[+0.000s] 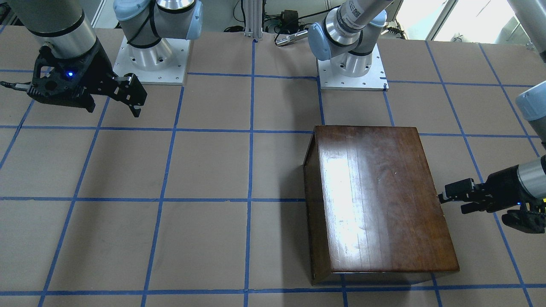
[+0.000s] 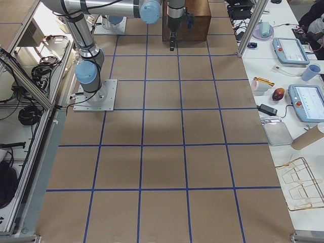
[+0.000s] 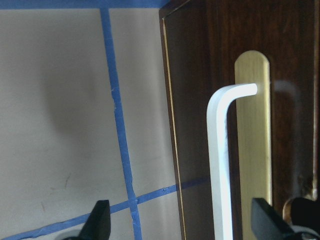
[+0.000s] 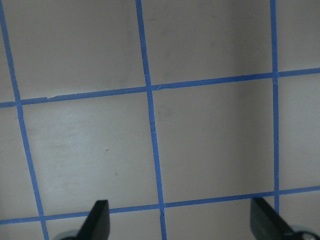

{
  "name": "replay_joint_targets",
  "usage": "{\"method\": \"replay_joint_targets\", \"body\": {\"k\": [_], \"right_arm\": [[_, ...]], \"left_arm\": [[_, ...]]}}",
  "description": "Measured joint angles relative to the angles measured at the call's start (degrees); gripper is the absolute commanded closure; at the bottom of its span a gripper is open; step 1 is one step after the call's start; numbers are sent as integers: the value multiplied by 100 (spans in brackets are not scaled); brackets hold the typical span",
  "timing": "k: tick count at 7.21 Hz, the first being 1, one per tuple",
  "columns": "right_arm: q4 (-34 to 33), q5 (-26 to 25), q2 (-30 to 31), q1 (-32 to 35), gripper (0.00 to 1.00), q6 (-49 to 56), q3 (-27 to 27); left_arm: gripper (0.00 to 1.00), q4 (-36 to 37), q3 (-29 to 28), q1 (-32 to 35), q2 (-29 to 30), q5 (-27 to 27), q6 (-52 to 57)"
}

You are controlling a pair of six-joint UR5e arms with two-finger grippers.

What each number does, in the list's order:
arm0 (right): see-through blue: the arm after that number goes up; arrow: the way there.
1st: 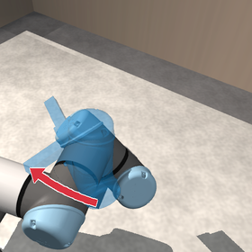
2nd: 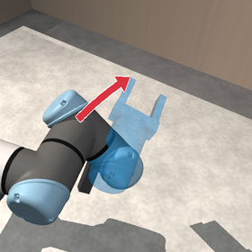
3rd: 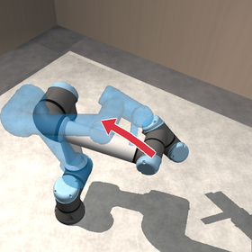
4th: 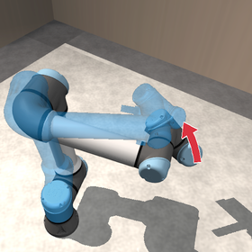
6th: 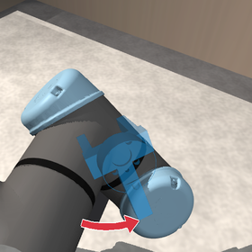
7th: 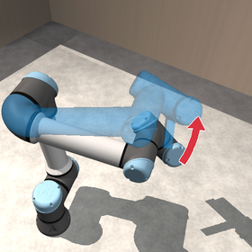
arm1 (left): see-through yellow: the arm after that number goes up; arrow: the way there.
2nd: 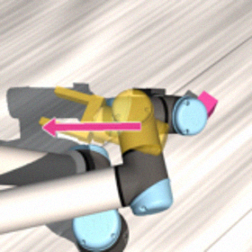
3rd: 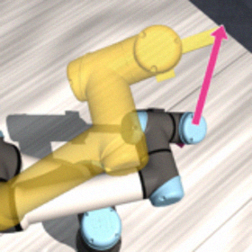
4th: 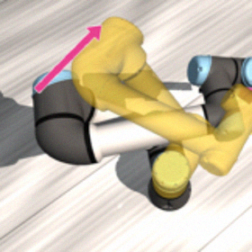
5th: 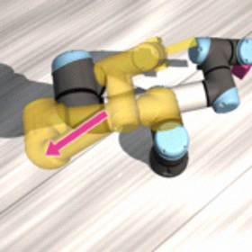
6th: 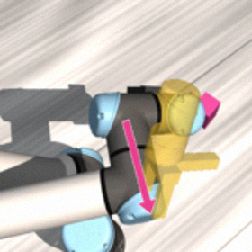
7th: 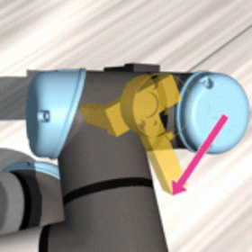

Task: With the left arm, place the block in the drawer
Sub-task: 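Hook the left gripper onto the white drawer handle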

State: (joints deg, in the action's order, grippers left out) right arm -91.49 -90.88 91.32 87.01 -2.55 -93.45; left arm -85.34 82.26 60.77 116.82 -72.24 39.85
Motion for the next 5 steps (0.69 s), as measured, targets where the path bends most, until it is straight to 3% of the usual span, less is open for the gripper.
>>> {"method": "replay_joint_targets", "body": {"k": [5], "right_arm": [[0, 0, 0, 0, 0, 0, 2]], "left_arm": [[0, 0, 3, 5, 135, 1, 73]]}}
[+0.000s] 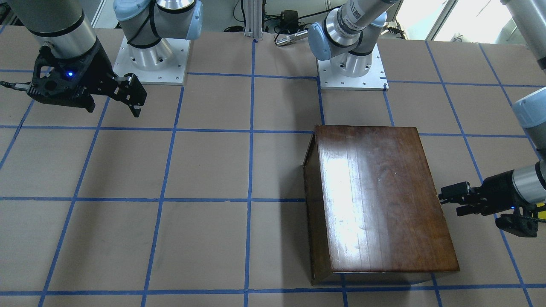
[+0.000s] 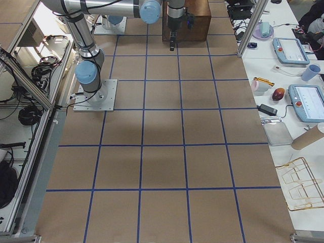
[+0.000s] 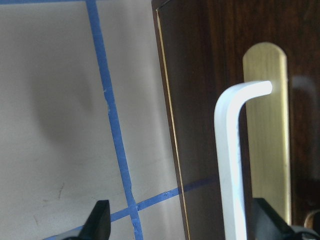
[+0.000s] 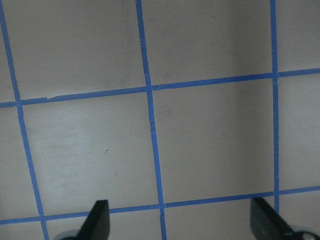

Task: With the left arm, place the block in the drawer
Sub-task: 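Hook the left gripper onto the white drawer handle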

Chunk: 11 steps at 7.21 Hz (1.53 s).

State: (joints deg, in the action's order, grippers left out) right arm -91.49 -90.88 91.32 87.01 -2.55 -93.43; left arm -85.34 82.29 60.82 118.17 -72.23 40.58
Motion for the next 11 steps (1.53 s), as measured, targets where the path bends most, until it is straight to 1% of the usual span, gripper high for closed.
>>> {"method": "replay_joint_targets", "body": {"k": [11], "right_arm": [[0, 0, 0, -1, 0, 0, 0]], "left_arm": [[0, 8, 11, 0, 107, -25, -58]]}}
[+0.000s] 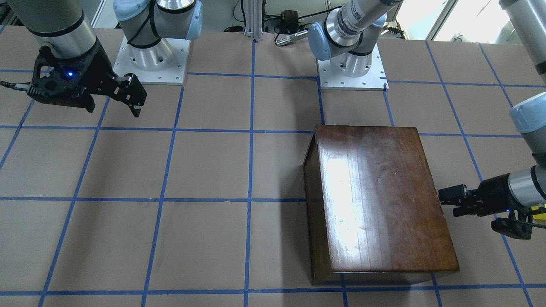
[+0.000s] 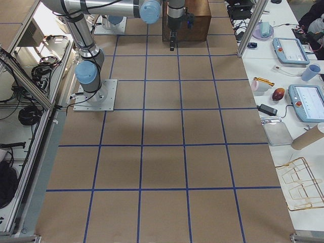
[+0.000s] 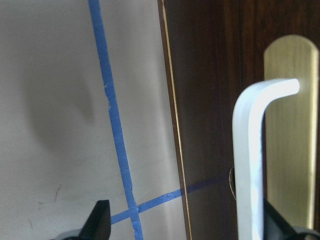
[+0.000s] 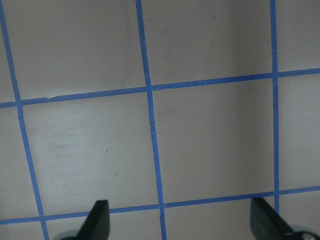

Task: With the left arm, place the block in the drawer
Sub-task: 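Hook the left gripper onto the white drawer handle, then pull the drawer open by its handle with the left gripper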

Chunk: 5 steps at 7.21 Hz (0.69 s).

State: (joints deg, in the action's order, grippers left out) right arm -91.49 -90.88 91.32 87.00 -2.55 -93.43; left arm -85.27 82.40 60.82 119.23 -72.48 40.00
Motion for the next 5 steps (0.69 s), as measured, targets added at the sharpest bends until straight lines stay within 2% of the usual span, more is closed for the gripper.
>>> {"method": "replay_joint_targets", "body": {"k": [5], "right_arm": [[0, 0, 0, 1, 0, 0, -3]], "left_arm": [[0, 198, -66, 0, -11, -335, 101]]}}
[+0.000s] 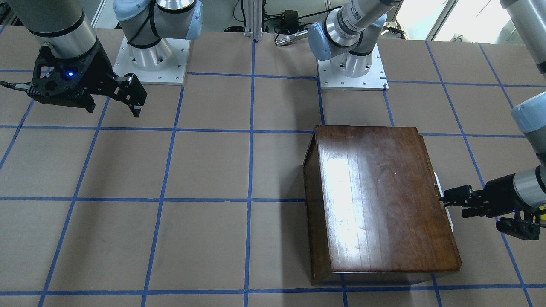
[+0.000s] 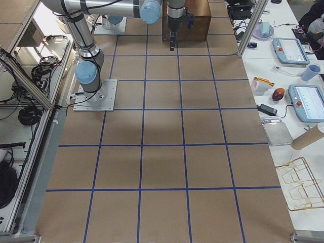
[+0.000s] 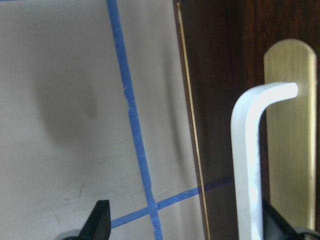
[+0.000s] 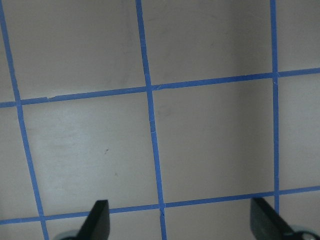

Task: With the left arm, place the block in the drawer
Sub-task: 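Pull the drawer open by its handle with the left gripper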

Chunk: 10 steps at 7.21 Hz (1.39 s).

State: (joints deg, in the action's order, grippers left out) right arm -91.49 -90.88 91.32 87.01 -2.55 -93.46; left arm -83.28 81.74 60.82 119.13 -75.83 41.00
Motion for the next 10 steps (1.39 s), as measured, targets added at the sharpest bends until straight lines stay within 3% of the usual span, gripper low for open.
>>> {"method": "replay_joint_targets", "body": {"k": [10], "right_arm": [[0, 0, 0, 0, 0, 0, 3]], "left_arm": [[0, 5, -202, -17, 14, -187, 796]]}}
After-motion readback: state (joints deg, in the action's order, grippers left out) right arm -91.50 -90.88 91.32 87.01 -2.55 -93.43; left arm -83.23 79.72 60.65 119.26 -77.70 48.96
